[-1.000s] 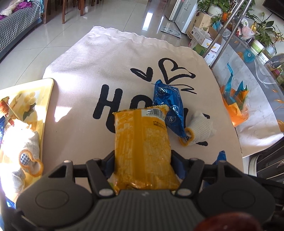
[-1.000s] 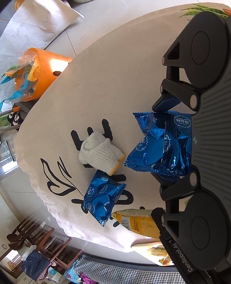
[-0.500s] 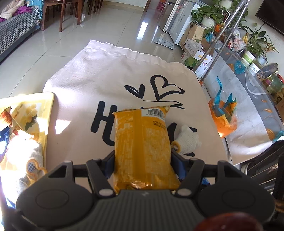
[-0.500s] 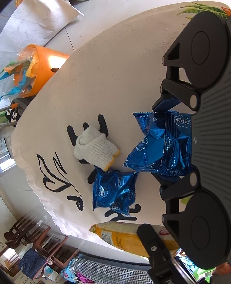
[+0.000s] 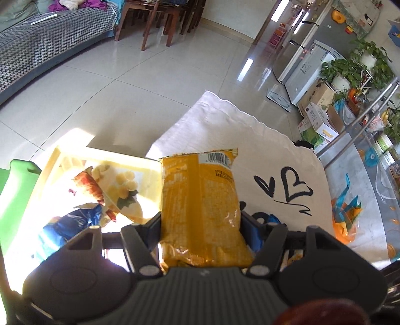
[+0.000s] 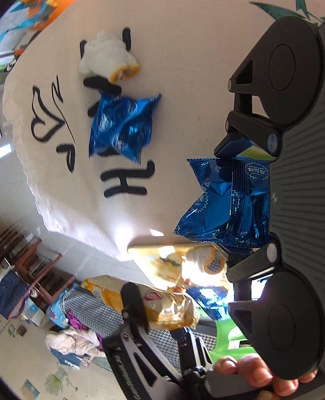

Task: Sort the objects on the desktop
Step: 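Carry the yellow packet and blue packet over the yellow tray with both grippers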

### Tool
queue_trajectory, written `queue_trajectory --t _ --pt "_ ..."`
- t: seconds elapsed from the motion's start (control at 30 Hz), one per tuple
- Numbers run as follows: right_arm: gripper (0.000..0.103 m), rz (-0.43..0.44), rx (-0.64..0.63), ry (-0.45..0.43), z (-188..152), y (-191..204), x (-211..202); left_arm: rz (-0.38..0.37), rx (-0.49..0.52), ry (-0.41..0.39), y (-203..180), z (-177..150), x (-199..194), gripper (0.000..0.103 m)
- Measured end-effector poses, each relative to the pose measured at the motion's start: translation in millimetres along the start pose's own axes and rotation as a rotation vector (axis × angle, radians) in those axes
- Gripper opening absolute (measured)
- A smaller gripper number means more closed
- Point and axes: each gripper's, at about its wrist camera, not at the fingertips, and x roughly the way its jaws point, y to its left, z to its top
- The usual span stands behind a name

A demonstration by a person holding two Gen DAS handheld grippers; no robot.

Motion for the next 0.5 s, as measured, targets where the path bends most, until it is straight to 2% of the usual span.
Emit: queue_trajectory --t 0.17,0.37,0.5 --pt "0.07 0.072 -0.08 0.07 -16.2 33.9 23.4 0.062 -0.055 -0.035 37.3 12.2 -7.7 0.062" --pt "0.07 0.077 -0.173 0.124 -32.6 62.1 49.0 0.15 -0.109 -0.076 72.9 23.0 -13.2 0.062" --pt "0.069 0.08 -0.183 0.15 -37.0 71.4 64.6 0.142 -0.149 -0.063 84.1 26.7 -9.0 0.062"
